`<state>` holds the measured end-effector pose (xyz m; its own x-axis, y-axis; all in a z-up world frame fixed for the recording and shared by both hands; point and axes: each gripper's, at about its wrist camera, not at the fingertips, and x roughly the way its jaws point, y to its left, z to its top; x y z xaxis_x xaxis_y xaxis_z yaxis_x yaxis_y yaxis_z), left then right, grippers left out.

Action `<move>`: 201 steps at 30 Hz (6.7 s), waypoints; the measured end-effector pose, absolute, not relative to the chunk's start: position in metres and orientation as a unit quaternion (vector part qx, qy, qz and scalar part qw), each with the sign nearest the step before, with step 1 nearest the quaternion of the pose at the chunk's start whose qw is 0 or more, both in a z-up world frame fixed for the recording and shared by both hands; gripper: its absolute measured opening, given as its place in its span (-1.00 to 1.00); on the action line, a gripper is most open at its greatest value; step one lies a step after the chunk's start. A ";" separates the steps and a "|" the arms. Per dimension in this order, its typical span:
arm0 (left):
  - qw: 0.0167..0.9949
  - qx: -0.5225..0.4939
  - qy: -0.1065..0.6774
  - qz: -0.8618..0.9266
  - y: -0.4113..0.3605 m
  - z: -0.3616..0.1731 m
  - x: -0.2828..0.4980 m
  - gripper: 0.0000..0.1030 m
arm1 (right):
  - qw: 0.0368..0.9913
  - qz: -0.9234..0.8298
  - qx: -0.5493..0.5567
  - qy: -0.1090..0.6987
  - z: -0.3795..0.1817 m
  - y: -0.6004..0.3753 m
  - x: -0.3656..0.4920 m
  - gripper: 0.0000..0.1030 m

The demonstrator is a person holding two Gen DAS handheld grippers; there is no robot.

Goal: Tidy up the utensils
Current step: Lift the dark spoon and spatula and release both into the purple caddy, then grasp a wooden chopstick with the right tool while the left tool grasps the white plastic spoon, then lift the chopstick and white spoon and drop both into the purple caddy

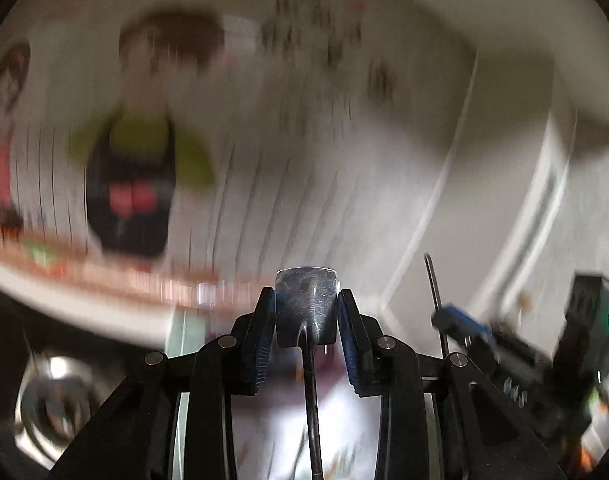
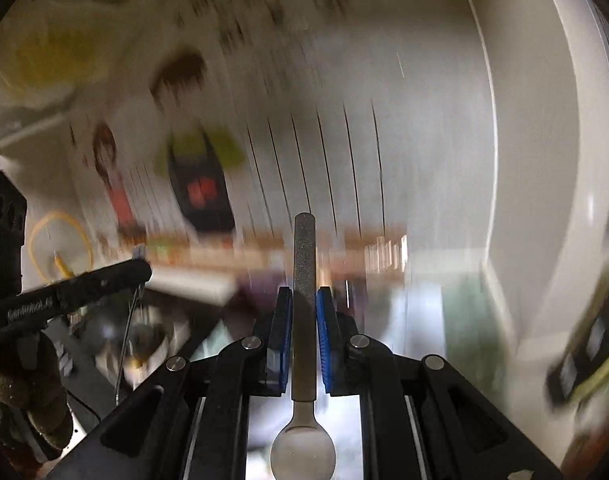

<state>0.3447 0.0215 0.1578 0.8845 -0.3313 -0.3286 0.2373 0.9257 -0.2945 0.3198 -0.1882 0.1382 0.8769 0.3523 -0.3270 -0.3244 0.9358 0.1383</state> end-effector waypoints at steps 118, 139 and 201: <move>0.870 -0.087 0.468 -0.130 0.039 -0.062 0.220 -0.13 | 0.866 0.127 -0.082 0.476 -0.056 -0.143 0.292 -0.90; 0.866 -0.107 0.481 -0.083 -0.006 -0.094 0.275 -0.13 | 0.888 0.090 0.038 0.450 -0.049 -0.186 0.257 -0.90; 0.917 -0.123 0.365 -0.106 0.006 -0.014 0.445 -0.30 | 0.927 0.182 0.058 0.321 0.070 -0.174 0.462 -0.89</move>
<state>0.4446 0.0065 -0.0142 0.7111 -0.2850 -0.6427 0.1052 0.9470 -0.3035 0.4622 -0.1741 0.0703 0.7270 0.3750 -0.5752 -0.3009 0.9270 0.2240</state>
